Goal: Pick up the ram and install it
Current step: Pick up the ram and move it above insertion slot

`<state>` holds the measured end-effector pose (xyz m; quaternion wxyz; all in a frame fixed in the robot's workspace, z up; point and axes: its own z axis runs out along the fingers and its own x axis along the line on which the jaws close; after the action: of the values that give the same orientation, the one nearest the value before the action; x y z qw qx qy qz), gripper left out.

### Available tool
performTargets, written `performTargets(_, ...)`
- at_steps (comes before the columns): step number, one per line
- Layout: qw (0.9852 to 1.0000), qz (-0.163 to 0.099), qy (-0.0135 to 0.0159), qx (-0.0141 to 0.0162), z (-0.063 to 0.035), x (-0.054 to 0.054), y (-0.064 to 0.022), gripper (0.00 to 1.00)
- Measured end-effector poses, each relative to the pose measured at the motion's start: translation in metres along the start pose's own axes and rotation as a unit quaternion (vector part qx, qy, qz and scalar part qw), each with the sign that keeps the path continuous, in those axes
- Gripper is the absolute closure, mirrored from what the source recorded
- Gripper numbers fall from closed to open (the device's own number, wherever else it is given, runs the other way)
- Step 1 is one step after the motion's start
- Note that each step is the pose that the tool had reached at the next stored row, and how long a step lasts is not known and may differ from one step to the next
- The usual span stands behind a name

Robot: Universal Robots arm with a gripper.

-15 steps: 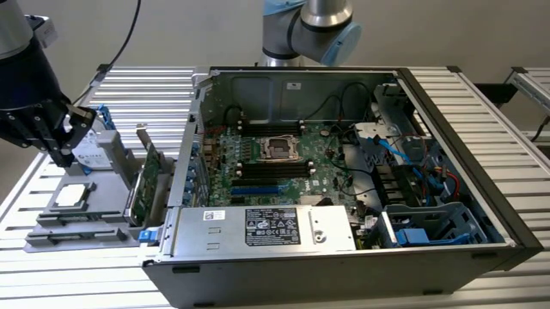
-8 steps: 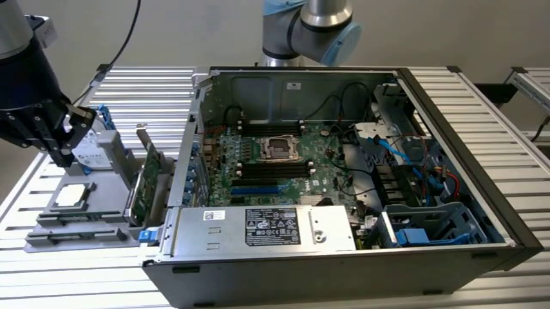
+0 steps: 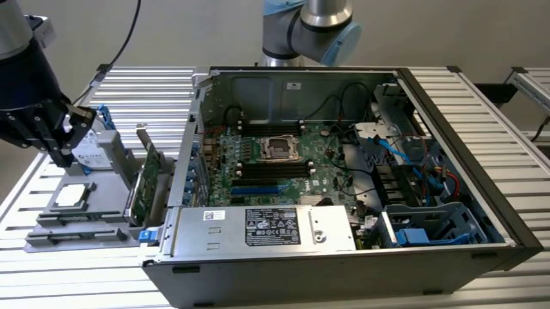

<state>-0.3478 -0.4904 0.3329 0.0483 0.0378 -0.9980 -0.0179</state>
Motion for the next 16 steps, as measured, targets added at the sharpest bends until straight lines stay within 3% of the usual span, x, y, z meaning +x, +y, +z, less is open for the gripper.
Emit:
performTargets(4, 0.9993, -0.036, 0.0016, 0.0036, 0.0012, -0.0001, 0.0, 0.89)
performTargets(8, 0.9974, -0.072, 0.0029, 0.0069, 0.0029, -0.0002, -0.0001, 0.89)
performTargets(12, 0.994, -0.108, 0.0043, 0.0104, 0.0045, -0.0004, -0.0001, 0.89)
performTargets(16, 0.9894, -0.144, 0.0058, 0.0139, 0.0061, -0.0005, -0.0002, 0.89)
